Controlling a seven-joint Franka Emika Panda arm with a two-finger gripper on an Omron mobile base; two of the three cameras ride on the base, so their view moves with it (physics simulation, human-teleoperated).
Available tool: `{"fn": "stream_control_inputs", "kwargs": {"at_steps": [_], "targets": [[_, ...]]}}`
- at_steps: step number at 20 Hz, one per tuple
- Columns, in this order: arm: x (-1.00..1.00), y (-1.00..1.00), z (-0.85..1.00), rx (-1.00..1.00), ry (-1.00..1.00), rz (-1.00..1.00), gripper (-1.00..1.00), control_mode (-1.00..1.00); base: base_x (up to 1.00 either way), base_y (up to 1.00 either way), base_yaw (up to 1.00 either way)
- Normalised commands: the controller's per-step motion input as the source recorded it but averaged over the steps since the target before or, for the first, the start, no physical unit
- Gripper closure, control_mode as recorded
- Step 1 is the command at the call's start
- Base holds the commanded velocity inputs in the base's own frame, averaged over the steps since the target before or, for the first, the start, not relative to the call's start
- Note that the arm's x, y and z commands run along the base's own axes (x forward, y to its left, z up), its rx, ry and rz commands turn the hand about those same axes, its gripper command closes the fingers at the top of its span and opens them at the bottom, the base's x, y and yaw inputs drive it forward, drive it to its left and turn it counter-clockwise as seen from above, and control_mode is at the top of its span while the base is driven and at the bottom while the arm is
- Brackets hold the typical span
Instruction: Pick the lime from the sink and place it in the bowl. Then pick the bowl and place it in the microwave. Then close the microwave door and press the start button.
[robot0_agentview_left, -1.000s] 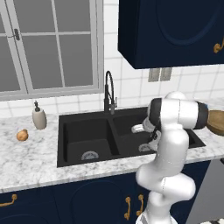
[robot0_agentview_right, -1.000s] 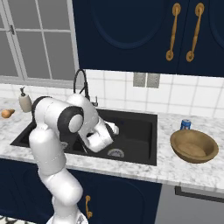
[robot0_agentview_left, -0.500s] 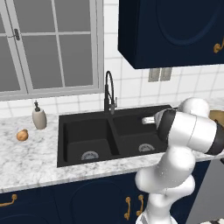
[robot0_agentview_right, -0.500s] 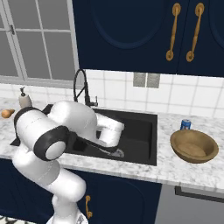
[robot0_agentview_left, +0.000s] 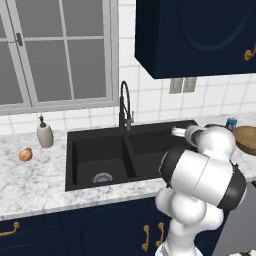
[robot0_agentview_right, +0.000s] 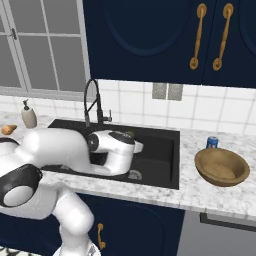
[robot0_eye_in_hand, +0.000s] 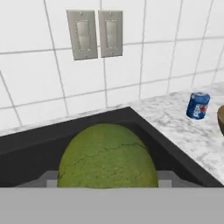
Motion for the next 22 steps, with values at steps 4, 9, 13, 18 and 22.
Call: {"fn": "stream_control_inputs", "kwargs": {"at_steps": [4, 9, 13, 18, 22], "targets": [[-0.25, -0.17, 1.0, 0.1, -0.05, -0.22, 1.0, -1.0, 0.0, 0.0, 0.0], [-0.35, -0.27, 1.0, 0.1, -0.04, -0.21, 1.0, -1.0, 0.0, 0.0, 0.0], [-0.49, -0.19, 1.0, 0.09, -0.16, -0.17, 1.0, -1.0, 0.0, 0.0, 0.0], [-0.56, -0.01, 1.0, 0.03, -0.45, -0.15, 1.0, -1.0, 0.0, 0.0, 0.0], [-0.56, 0.0, 1.0, 0.07, -0.47, -0.08, 1.0, -1.0, 0.0, 0.0, 0.0]]}}
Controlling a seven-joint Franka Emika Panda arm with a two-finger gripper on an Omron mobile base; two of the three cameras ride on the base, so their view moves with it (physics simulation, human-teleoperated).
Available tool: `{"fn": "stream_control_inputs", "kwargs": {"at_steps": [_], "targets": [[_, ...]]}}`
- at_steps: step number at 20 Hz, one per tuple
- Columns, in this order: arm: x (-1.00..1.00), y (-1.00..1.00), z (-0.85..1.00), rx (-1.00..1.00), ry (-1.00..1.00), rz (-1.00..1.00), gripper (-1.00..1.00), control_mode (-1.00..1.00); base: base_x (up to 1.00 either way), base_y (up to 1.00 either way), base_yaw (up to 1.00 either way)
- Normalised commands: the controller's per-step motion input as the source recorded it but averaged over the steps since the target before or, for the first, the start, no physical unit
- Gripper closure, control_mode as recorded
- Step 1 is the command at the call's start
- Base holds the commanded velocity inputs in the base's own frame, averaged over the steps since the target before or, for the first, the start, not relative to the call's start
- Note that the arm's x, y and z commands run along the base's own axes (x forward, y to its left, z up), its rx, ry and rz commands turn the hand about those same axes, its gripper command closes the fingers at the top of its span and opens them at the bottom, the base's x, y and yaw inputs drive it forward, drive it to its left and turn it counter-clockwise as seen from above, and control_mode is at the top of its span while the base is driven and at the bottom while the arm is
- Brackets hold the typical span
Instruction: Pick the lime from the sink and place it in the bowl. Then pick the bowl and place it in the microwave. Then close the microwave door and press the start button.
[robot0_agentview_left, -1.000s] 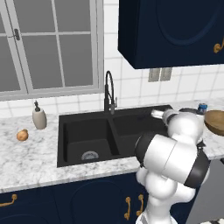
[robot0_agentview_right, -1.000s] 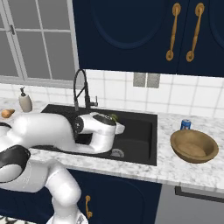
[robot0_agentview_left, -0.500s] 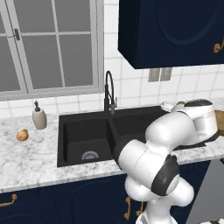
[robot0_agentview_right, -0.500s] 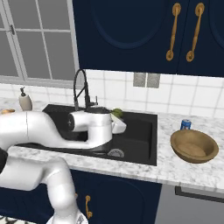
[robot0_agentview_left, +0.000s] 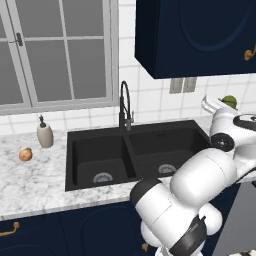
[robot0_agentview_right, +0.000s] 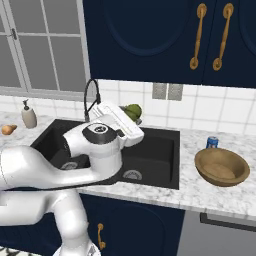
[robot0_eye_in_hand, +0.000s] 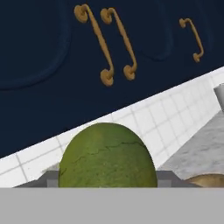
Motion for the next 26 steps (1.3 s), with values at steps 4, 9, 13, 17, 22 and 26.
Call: {"fn": "stream_control_inputs", "kwargs": {"at_steps": [4, 9, 13, 17, 22, 26], "targets": [[-0.7, -0.06, 1.0, 0.16, -0.03, -0.03, 1.0, -1.0, 0.0, 0.0, 0.0], [-0.91, -0.44, 1.0, 0.21, 0.21, -0.16, 1.0, -1.0, 0.0, 0.0, 0.0], [-0.89, -0.48, 1.0, 0.22, 0.57, -0.16, 1.0, -1.0, 0.0, 0.0, 0.0], [-0.99, 0.06, 1.0, 0.13, -0.11, -0.14, 1.0, -1.0, 0.0, 0.0, 0.0], [-0.67, 0.19, 0.74, -0.07, -0.91, -0.17, 1.0, -1.0, 0.0, 0.0, 0.0], [-0.77, 0.35, 0.93, -0.02, -0.77, -0.12, 1.0, -1.0, 0.0, 0.0, 0.0]]}}
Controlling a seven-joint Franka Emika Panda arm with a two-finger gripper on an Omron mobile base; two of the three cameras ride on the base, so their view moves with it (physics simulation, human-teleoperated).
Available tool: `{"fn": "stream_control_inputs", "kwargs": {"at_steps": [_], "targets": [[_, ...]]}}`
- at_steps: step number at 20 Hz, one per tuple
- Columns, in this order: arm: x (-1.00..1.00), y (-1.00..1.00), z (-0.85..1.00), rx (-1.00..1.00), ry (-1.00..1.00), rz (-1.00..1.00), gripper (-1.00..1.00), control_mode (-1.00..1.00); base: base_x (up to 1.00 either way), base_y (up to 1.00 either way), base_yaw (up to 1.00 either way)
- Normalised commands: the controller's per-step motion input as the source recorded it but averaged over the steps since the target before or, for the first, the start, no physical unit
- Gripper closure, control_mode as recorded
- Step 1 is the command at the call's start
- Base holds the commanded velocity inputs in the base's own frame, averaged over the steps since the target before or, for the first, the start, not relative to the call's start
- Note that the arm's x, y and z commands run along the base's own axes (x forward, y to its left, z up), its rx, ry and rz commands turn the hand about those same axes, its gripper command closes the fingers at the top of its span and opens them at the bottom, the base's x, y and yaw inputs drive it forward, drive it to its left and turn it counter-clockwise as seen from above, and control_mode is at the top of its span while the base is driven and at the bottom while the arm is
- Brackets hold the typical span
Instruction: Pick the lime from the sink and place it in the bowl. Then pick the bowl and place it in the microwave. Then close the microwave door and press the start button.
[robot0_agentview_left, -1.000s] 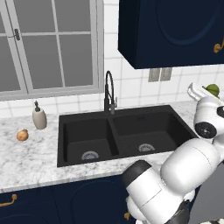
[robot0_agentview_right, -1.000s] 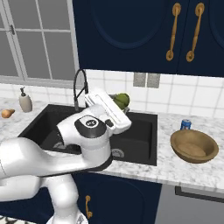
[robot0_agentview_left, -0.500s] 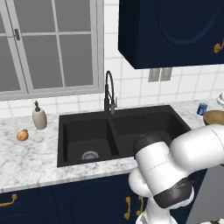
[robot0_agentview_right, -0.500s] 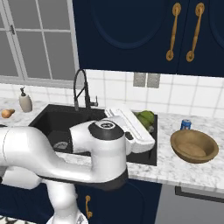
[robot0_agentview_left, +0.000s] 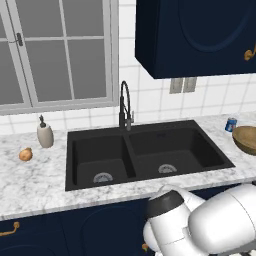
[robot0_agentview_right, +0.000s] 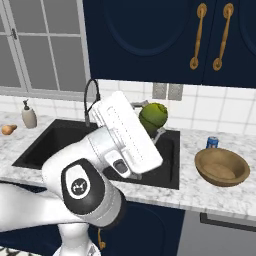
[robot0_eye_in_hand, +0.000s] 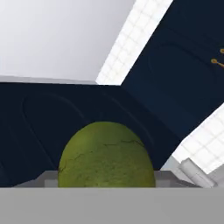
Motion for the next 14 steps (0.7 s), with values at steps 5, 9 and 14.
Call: {"fn": "stream_control_inputs", "kwargs": {"at_steps": [5, 9, 14], "targets": [[-0.53, 0.38, 1.0, 0.11, -0.56, 0.01, 1.0, -1.0, 0.0, 0.0, 0.0], [-0.13, 0.37, 0.71, 0.3, -0.69, 0.13, 1.0, -1.0, 0.0, 0.0, 0.0], [0.0, 0.45, 0.21, 0.66, -0.39, 0.39, 1.0, -1.0, 0.0, 0.0, 0.0]]}}
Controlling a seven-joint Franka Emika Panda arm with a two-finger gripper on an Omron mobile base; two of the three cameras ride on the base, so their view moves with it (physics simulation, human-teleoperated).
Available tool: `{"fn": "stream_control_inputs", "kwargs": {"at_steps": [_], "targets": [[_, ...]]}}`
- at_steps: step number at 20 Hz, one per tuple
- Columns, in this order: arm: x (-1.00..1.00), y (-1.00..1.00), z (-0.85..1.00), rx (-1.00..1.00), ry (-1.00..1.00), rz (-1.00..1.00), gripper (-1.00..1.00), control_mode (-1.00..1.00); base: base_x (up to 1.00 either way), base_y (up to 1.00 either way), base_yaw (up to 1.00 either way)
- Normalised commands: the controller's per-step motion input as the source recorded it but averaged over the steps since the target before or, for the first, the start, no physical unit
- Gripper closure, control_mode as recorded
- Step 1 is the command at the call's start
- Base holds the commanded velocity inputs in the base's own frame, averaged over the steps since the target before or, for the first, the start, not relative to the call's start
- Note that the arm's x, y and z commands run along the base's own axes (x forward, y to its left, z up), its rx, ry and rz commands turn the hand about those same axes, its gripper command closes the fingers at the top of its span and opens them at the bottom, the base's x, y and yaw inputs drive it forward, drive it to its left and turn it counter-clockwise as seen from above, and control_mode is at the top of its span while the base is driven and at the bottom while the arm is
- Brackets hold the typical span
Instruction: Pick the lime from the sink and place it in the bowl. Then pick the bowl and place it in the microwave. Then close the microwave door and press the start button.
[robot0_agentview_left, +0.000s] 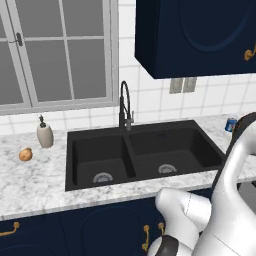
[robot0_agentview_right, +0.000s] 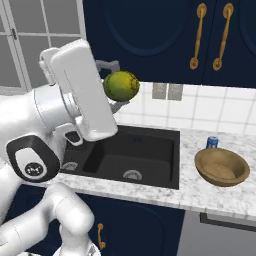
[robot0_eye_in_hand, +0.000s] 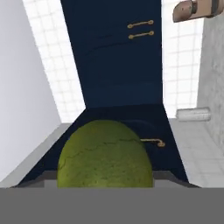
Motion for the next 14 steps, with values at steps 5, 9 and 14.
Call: {"fn": "stream_control_inputs", "kwargs": {"at_steps": [5, 9, 14], "targets": [[0.11, 0.08, 0.0, 0.96, -0.2, 0.46, 1.0, -1.0, 0.0, 0.0, 0.0], [0.02, -0.08, -0.42, 0.99, -0.2, 0.28, 1.0, -1.0, 0.0, 0.0, 0.0], [0.6, -0.14, -0.71, 0.83, 0.02, 0.1, 1.0, -1.0, 0.0, 0.0, 0.0]]}}
